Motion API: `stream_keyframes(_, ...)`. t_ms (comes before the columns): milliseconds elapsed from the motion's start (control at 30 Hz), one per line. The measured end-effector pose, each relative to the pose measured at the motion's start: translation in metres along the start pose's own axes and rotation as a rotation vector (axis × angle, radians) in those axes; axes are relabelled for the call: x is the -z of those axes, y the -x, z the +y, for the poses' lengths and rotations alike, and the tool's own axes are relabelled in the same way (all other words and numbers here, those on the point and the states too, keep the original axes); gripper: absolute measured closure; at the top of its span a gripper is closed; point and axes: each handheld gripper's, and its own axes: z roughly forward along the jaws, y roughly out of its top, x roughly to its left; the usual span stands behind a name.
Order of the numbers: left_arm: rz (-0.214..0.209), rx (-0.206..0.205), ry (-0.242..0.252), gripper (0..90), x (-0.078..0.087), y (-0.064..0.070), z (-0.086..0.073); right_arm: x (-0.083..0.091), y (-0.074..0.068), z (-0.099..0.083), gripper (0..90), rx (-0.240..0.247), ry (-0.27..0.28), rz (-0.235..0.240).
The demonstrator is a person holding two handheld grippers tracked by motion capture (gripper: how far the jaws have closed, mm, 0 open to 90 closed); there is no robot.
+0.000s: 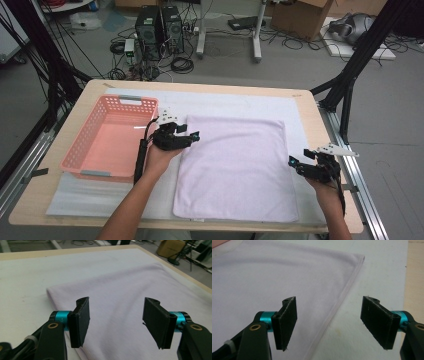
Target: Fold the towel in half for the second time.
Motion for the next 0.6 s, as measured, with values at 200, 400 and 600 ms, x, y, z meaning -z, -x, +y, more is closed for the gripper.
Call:
stream_keyframes(200,0.04,0.042,-0.06,43.1,-0.027,-0.016,0.001,-0.028,0.011,0.017,31.6,0.006,-0.043,-0.001)
stream_keyframes(400,0.104,0.075,-0.082,42.5,-0.046,-0.029,0.004,-0.05,0.025,0.033,36.6,-0.023,-0.077,-0.005)
stream_keyframes(600,0.201,0.044,-0.132,39.1,-0.063,-0.038,0.009,-0.072,0.04,0.04,42.7,-0.084,-0.106,-0.052)
